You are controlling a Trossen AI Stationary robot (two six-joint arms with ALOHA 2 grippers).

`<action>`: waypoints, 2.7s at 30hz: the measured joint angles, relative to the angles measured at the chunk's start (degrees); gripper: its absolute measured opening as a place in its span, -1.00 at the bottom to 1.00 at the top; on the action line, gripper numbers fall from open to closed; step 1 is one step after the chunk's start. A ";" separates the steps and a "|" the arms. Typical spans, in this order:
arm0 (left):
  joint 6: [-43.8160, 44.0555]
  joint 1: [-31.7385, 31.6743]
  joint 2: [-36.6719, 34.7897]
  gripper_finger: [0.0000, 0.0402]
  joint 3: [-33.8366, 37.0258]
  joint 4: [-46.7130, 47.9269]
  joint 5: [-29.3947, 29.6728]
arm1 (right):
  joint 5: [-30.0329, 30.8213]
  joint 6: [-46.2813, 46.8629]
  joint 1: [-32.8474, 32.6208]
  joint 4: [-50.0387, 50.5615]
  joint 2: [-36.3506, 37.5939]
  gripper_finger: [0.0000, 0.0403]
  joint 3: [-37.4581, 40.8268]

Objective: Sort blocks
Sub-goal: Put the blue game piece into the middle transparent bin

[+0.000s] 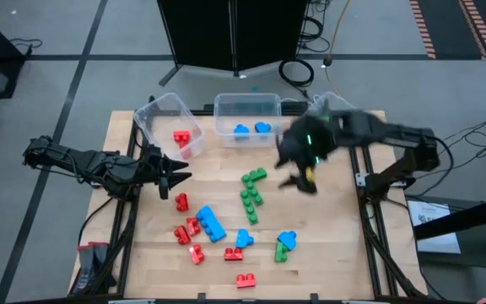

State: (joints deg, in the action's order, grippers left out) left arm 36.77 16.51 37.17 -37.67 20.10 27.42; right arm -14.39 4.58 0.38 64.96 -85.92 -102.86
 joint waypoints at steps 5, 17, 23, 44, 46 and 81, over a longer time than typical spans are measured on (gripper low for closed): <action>0.32 0.00 0.00 0.04 0.00 0.00 -0.07 | 11.86 12.09 -11.37 -0.13 2.42 0.42 11.96; 0.52 0.00 0.00 0.04 0.00 -0.04 -0.13 | 15.63 21.16 -23.67 -21.07 1.91 0.42 38.41; 3.28 0.00 0.00 0.04 0.00 -0.06 -0.17 | 16.27 11.52 -26.14 -19.23 -0.37 0.42 41.37; 3.56 0.01 0.00 0.04 0.00 -0.09 -0.17 | 13.26 -1.06 -29.05 -29.87 -13.76 0.62 41.39; 3.64 0.01 0.00 0.04 0.00 -0.22 -0.17 | 14.22 -1.04 -29.02 -29.80 -13.78 0.71 41.35; 4.90 0.00 0.00 0.04 0.00 -0.04 -0.17 | 16.74 2.46 -24.61 -30.98 -20.47 0.68 39.27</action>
State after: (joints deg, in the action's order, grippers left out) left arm 41.67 16.51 37.17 -37.67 20.05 27.24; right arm 2.35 7.04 -24.23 33.99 -106.39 -63.59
